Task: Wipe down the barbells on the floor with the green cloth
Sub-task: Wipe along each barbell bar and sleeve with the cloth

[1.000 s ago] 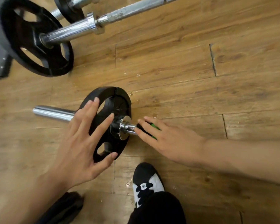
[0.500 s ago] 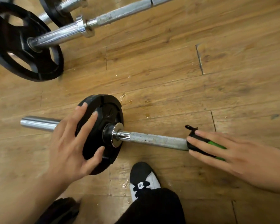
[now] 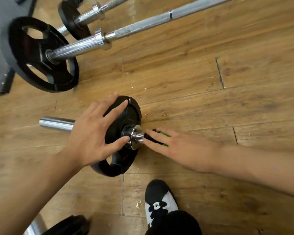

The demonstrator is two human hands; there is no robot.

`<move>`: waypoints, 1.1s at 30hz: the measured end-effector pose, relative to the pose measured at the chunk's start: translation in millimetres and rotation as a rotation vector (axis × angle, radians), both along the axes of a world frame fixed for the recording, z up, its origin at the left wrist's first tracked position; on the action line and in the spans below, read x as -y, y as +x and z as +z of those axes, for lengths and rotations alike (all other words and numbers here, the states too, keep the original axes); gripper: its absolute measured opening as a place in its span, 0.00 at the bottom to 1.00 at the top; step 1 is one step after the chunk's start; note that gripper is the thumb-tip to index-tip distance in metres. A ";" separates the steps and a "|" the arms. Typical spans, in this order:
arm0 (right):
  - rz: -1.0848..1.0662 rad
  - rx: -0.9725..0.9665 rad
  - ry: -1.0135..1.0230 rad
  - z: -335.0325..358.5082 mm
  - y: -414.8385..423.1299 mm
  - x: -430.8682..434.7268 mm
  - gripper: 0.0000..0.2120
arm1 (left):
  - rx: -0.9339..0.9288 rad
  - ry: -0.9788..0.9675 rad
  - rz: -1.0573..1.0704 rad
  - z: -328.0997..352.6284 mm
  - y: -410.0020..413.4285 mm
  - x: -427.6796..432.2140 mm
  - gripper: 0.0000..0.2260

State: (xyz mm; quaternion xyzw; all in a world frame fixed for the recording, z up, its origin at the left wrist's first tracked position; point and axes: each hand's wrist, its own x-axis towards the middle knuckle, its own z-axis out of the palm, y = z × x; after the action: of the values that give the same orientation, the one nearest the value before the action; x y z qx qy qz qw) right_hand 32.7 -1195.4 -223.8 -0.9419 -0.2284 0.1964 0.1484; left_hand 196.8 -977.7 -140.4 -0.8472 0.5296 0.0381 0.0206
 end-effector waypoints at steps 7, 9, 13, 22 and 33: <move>-0.093 0.070 -0.048 -7.3 -86.2 37.4 0.46 | 0.089 -0.192 0.049 -22.3 -57.1 -50.9 0.35; -0.067 0.092 -0.021 -5.7 -80.5 19.8 0.50 | 0.122 -0.222 0.059 -27.8 -68.9 -60.3 0.32; 0.046 -0.061 0.050 6.8 -41.7 -18.2 0.50 | 0.168 -0.285 0.056 -35.9 -77.8 -68.1 0.30; 0.042 0.053 0.074 -0.6 -23.5 -38.0 0.46 | 0.154 -0.312 0.015 -35.0 -77.4 -68.6 0.29; 0.007 0.355 -0.169 -24.1 -79.0 58.4 0.37 | -0.118 -0.160 0.037 -5.9 8.1 7.8 0.37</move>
State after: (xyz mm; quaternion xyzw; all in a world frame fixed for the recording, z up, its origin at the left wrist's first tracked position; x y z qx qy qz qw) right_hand -46.3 -1253.7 -247.9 -0.9701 -0.2369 0.0461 0.0256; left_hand 204.9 -985.6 -146.3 -0.8521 0.5154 0.0458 -0.0789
